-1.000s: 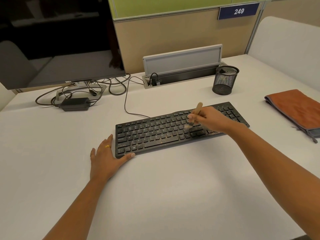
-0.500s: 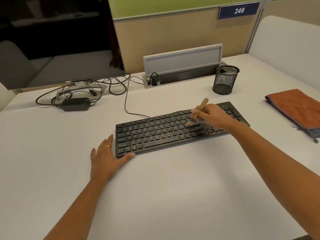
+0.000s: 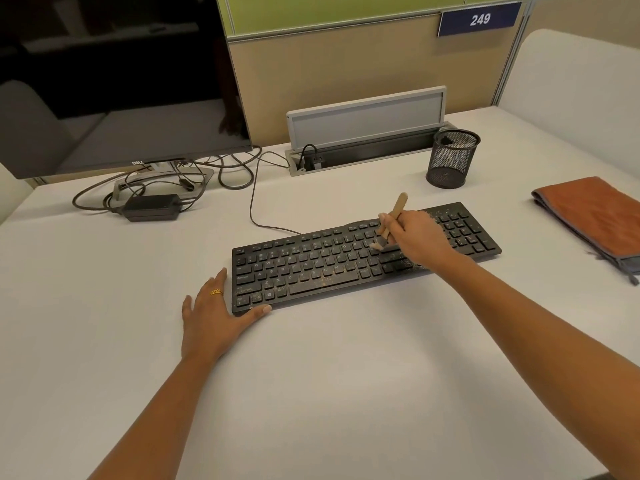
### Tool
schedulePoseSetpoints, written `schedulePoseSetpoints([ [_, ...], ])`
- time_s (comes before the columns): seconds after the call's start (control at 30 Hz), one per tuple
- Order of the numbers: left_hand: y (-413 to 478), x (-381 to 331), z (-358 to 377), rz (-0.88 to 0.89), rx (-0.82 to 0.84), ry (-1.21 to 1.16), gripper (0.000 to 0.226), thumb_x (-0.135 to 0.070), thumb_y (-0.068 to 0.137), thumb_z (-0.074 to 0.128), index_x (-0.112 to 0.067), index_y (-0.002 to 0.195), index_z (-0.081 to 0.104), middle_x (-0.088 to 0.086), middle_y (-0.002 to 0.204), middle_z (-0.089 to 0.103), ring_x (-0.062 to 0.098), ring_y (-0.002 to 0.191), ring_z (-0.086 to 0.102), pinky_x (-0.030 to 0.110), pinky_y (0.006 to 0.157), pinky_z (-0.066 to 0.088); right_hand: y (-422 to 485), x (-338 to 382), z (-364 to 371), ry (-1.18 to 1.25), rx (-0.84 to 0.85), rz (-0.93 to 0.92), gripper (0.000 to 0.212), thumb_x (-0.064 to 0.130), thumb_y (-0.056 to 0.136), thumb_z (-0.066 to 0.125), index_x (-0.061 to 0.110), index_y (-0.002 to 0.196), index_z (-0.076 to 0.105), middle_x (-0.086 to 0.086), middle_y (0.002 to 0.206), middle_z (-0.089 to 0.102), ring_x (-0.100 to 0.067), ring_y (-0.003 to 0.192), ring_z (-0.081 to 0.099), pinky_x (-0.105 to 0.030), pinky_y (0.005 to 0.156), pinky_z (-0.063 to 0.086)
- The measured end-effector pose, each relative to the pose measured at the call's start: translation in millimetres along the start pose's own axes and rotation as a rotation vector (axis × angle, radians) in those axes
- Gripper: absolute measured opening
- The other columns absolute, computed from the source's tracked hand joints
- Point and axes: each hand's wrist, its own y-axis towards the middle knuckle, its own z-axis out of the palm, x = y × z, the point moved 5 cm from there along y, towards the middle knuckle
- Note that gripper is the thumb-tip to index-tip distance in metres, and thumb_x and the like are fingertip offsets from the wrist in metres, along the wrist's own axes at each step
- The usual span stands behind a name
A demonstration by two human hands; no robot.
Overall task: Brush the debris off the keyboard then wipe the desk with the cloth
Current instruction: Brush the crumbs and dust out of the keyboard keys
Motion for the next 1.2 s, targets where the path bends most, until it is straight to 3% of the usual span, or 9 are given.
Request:
schedulePoseSetpoints([
  [0.2, 1, 2, 0, -0.007, 0.004, 0.006, 0.117, -0.080, 0.055, 0.052, -0.018, 0.150, 0.023, 0.002, 0.153, 0.033, 0.017, 0.143, 0.024, 0.045, 0.119, 0.005, 1, 2, -3, 0.101, -0.039, 0.004, 0.045, 0.037, 0.100, 0.033, 0.010, 0.086, 0.065, -0.002, 0.073, 0.061, -0.018, 0.068, 0.056, -0.029, 0.058, 0.041],
  [0.33, 0, 1, 0, -0.003, 0.002, 0.006, 0.116, -0.078, 0.056, 0.052, -0.017, 0.150, 0.023, 0.003, 0.153, 0.033, 0.017, 0.143, 0.024, 0.045, 0.119, 0.005, 1, 3, -4, -0.021, -0.008, -0.019, 0.044, 0.038, 0.101, 0.031, 0.012, 0.083, 0.062, 0.009, 0.060, 0.050, -0.005, 0.056, 0.046, -0.022, 0.050, 0.031],
  [0.5, 0, 1, 0, -0.004, 0.002, 0.010, 0.116, -0.079, 0.056, 0.051, -0.018, 0.150, 0.023, 0.002, 0.153, 0.033, 0.017, 0.143, 0.024, 0.045, 0.119, 0.005, 4, 7, -2, 0.134, 0.030, -0.015, 0.042, 0.040, 0.100, 0.033, 0.014, 0.079, 0.060, 0.007, 0.061, 0.050, -0.007, 0.055, 0.045, -0.028, 0.059, 0.036],
  [0.6, 1, 1, 0, -0.003, 0.001, 0.017, 0.117, -0.079, 0.055, 0.051, -0.017, 0.150, 0.023, 0.002, 0.153, 0.033, 0.017, 0.143, 0.024, 0.045, 0.119, 0.006, 2, 9, -1, -0.035, 0.040, -0.025, 0.038, 0.040, 0.100, 0.032, 0.018, 0.080, 0.054, 0.010, 0.060, 0.050, -0.006, 0.055, 0.045, -0.026, 0.054, 0.032],
  [0.77, 0, 1, 0, 0.001, -0.001, 0.014, 0.116, -0.079, 0.056, 0.052, -0.017, 0.150, 0.025, 0.003, 0.153, 0.033, 0.017, 0.143, 0.025, 0.045, 0.119, 0.006, 5, 5, -13, -0.374, -0.154, 0.009, 0.042, 0.034, 0.101, 0.029, 0.007, 0.093, 0.060, -0.007, 0.082, 0.062, -0.022, 0.072, 0.050, -0.030, 0.062, 0.034],
  [0.83, 0, 1, 0, 0.002, -0.001, 0.016, 0.116, -0.079, 0.056, 0.052, -0.017, 0.150, 0.025, 0.003, 0.153, 0.033, 0.018, 0.143, 0.025, 0.045, 0.119, 0.006, 6, 4, -10, -0.224, -0.141, 0.008, 0.044, 0.035, 0.101, 0.031, 0.006, 0.089, 0.061, -0.008, 0.082, 0.063, -0.022, 0.071, 0.052, -0.032, 0.062, 0.038],
  [0.93, 1, 1, 0, 0.000, -0.001, 0.018, 0.116, -0.079, 0.056, 0.052, -0.017, 0.150, 0.024, 0.003, 0.153, 0.033, 0.018, 0.143, 0.024, 0.045, 0.118, 0.005, 7, 5, -1, 0.255, -0.047, 0.007, 0.041, 0.035, 0.099, 0.039, 0.008, 0.087, 0.067, -0.012, 0.080, 0.066, -0.018, 0.067, 0.056, -0.035, 0.066, 0.046],
  [1.0, 0, 1, 0, -0.002, 0.002, 0.016, 0.116, -0.079, 0.056, 0.052, -0.017, 0.150, 0.024, 0.002, 0.153, 0.032, 0.017, 0.143, 0.024, 0.045, 0.118, 0.005, 7, 6, 4, 0.322, 0.018, 0.001, 0.040, 0.034, 0.098, 0.041, 0.006, 0.093, 0.070, -0.006, 0.077, 0.064, -0.011, 0.062, 0.053, -0.025, 0.059, 0.043],
  [1.2, 0, 0, -1, 0.001, 0.005, 0.017, 0.116, -0.078, 0.057, 0.052, -0.017, 0.150, 0.023, 0.003, 0.154, 0.032, 0.017, 0.144, 0.023, 0.045, 0.118, 0.005, 9, 3, -5, -0.154, -0.021, 0.014, 0.042, 0.041, 0.100, 0.033, 0.013, 0.095, 0.064, 0.000, 0.080, 0.059, -0.017, 0.075, 0.054, -0.028, 0.063, 0.035],
])
